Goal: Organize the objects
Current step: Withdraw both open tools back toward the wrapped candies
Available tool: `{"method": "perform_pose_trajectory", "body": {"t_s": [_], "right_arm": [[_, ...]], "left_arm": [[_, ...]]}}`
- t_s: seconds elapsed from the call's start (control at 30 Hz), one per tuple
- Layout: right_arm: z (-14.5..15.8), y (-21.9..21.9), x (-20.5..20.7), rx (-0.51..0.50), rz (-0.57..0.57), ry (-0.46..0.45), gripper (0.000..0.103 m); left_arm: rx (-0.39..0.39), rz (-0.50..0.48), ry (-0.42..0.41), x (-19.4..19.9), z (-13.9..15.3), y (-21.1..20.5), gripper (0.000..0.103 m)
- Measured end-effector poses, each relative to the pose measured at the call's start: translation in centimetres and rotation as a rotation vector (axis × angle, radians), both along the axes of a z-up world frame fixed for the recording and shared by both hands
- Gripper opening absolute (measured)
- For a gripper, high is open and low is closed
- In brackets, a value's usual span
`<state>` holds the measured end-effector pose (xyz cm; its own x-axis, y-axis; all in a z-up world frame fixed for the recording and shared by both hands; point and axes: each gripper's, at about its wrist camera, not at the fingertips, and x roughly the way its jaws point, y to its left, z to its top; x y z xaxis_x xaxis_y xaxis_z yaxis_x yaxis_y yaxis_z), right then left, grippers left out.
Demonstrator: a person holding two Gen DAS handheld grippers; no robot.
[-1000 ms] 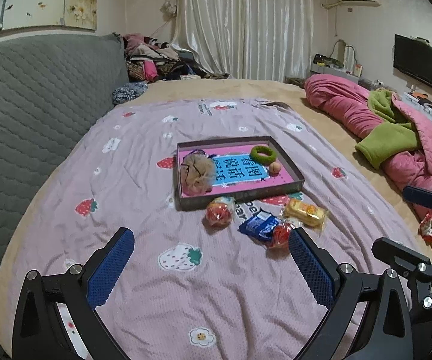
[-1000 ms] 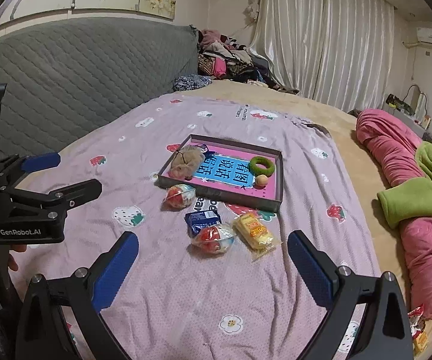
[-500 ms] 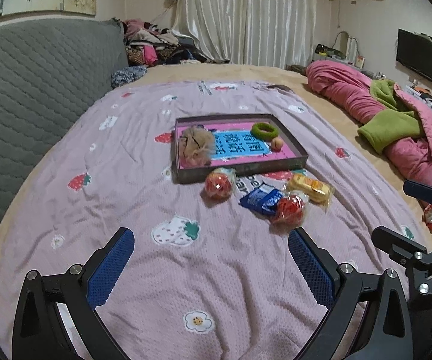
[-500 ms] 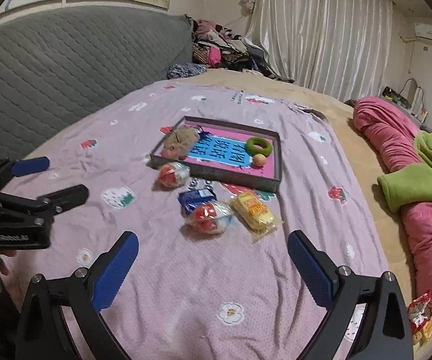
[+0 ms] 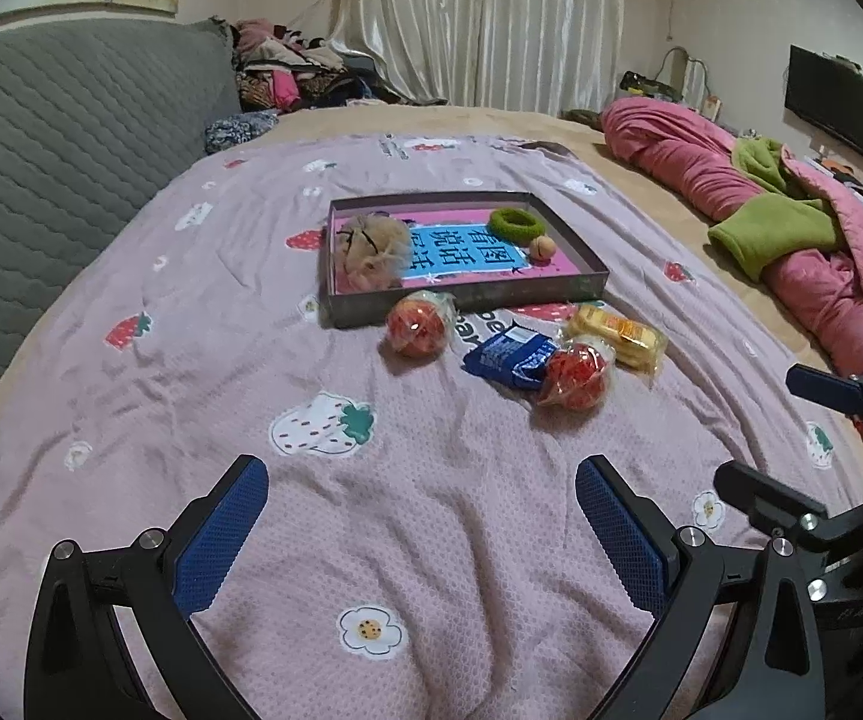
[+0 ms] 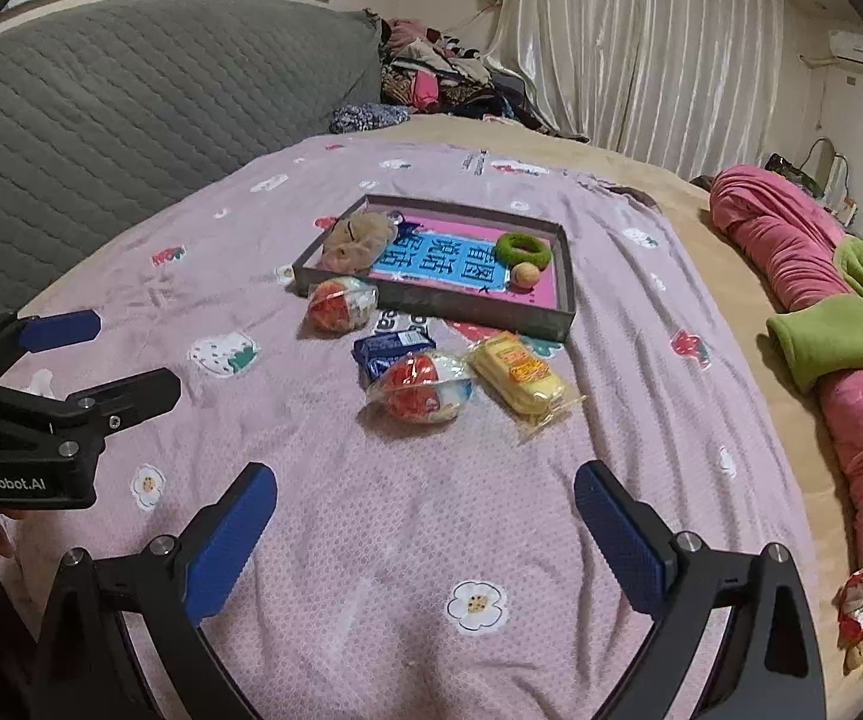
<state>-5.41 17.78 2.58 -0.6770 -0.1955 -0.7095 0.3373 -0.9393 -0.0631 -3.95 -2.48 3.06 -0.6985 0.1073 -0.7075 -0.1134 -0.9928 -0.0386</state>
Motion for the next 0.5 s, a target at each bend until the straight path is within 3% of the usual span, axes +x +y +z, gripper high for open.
{"method": "perform_pose_trajectory", "body": {"t_s": [0.5], "right_arm": [[-4.1,-1.1,-2.9,0.010,0.008,-0.064,0.100]], "left_arm": [[0.011,-0.007,-0.060,-3.6,-4.1,-0.1,0.102]]}}
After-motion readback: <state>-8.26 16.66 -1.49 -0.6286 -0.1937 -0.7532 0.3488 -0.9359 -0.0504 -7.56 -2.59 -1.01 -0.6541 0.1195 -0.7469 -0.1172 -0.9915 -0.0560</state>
